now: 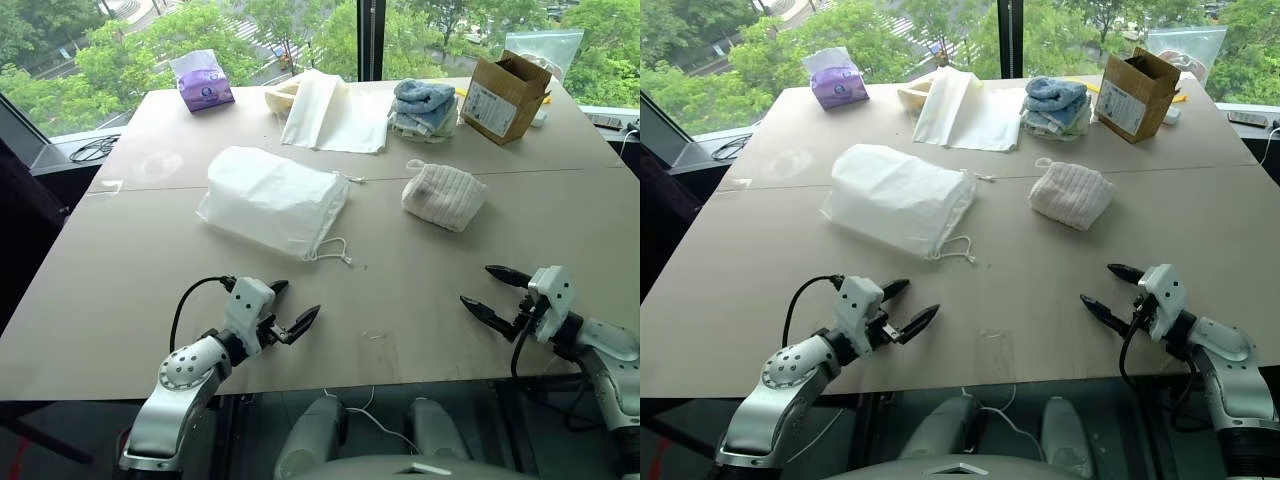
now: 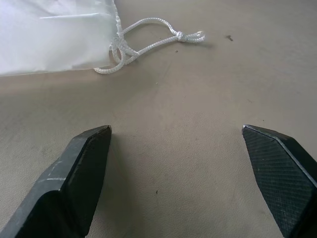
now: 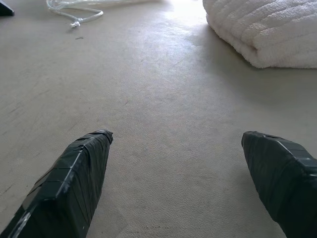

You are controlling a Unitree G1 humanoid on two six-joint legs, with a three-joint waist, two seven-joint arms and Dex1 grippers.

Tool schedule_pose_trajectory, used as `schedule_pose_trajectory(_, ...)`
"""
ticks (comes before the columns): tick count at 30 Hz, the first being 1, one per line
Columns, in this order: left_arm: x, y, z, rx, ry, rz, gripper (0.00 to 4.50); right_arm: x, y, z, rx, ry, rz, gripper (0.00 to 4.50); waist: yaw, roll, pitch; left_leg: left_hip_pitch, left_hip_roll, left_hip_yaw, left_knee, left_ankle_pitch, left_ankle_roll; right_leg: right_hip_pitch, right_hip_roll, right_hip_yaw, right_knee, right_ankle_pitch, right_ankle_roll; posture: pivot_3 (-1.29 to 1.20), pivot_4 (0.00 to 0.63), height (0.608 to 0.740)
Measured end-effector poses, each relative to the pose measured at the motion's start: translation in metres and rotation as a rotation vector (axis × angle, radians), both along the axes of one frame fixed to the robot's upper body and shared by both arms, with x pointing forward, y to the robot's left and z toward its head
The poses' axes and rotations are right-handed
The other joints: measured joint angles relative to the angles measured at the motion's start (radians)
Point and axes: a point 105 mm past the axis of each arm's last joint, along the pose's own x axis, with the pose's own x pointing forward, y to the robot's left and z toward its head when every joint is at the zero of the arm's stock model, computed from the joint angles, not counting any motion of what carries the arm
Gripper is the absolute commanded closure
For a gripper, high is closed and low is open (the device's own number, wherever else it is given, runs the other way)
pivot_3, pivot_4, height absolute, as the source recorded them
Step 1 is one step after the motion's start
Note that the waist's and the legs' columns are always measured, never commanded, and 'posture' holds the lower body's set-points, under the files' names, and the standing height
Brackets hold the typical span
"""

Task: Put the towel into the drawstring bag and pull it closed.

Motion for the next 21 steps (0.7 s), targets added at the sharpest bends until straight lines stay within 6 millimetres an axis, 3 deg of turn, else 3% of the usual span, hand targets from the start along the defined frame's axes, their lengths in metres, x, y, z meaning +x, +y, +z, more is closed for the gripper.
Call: schedule_pose_trajectory(21, 0.003, -0.011, 0.004, -0.035, 0.001, -0.038, 0.17, -0.004, 0.011, 0.009, 0.034, -0.014, 0.044, 0.01, 0.001, -0.001, 0.000, -0.001, 0.000, -0.001, -0.001, 0.000, 0.000, 0.000, 0.000, -0.001, -0.002, 0.000, 0.000, 0.00, 0.150, 0.740)
